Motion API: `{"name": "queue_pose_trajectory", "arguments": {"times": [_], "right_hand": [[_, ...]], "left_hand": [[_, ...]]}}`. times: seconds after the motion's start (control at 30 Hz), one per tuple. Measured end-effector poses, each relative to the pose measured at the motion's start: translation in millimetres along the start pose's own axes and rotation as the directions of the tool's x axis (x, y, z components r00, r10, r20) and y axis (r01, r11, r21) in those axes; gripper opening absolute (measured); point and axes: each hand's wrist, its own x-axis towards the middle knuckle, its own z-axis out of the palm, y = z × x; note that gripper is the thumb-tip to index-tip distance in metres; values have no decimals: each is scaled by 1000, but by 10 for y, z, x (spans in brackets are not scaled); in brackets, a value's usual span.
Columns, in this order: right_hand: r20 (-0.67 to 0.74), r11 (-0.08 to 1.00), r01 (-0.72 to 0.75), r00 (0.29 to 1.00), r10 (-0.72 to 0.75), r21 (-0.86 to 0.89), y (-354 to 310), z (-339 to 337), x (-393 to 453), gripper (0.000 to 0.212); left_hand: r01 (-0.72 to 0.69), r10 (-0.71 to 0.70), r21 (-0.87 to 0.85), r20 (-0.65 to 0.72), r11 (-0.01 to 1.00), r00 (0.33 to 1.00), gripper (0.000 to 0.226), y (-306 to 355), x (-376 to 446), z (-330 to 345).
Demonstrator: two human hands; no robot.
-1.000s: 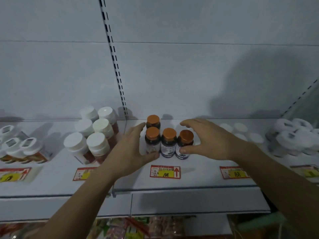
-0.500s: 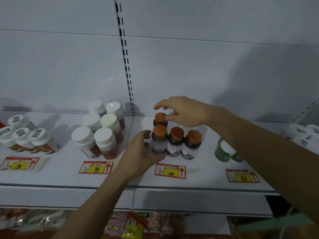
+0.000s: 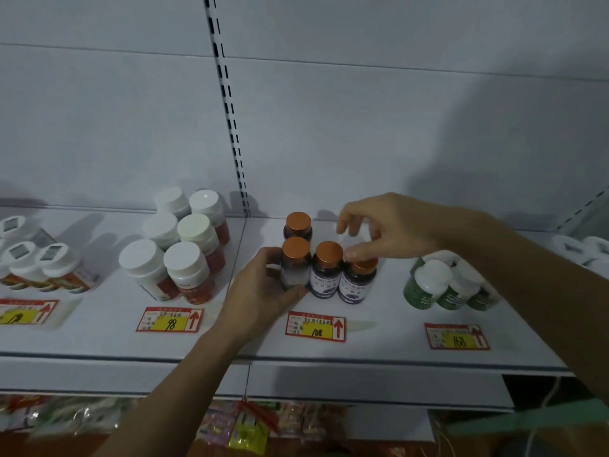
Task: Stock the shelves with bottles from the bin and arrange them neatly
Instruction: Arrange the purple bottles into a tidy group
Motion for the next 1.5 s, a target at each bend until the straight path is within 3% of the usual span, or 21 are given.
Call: {"name": "queue_pose_trajectory", "arguments": {"times": [0.1,0.3,0.4,0.53,0.73,0.9,0.97,1.07,1.13,1.33,1.5], "right_hand": [[88,996,-44,995,50,-72,43,162,-142,47],[-65,990,-22,998,13,-140,159,11,-55,38],[-116,977,3,993,-28,-211,144,-70,169,39],[-44,964,38,998,-52,-263,46,4,457,44],[-68,986,30,997,-42,-162,66,141,524,51],[-235,990,-81,966,107,116,130,305,199,63],[-192,969,-140,965,180,205,130,461,63,77],[-72,935,-199,971,229,293,124,701,56,115],[-75,912,-214,964,255,351,119,828,132,124],[-134,851,-142,961,241,506,100,1132,309,102],[-162,846,-101,963,215,524,137,1137,329,94]], "left_hand": [[1,-1,21,-26,1000,1000,55,-25,10,38],[6,-5,25,-37,1000,999,52,-64,12,37],[-4,5,15,-29,1000,1000,59,-57,11,32],[-17,17,-8,1,1000,1000,76,-40,23,-19],[-14,15,-13,81,1000,997,81,-44,50,-78],[40,-62,95,241,995,969,137,-46,294,-201],[12,-43,101,319,995,947,149,-19,409,-231],[-45,29,30,408,999,912,139,-1,540,-226],[-63,49,16,444,998,894,127,15,575,-223],[-83,65,31,380,996,923,112,-9,572,-196],[-110,101,8,317,994,943,104,5,534,-125]]}}
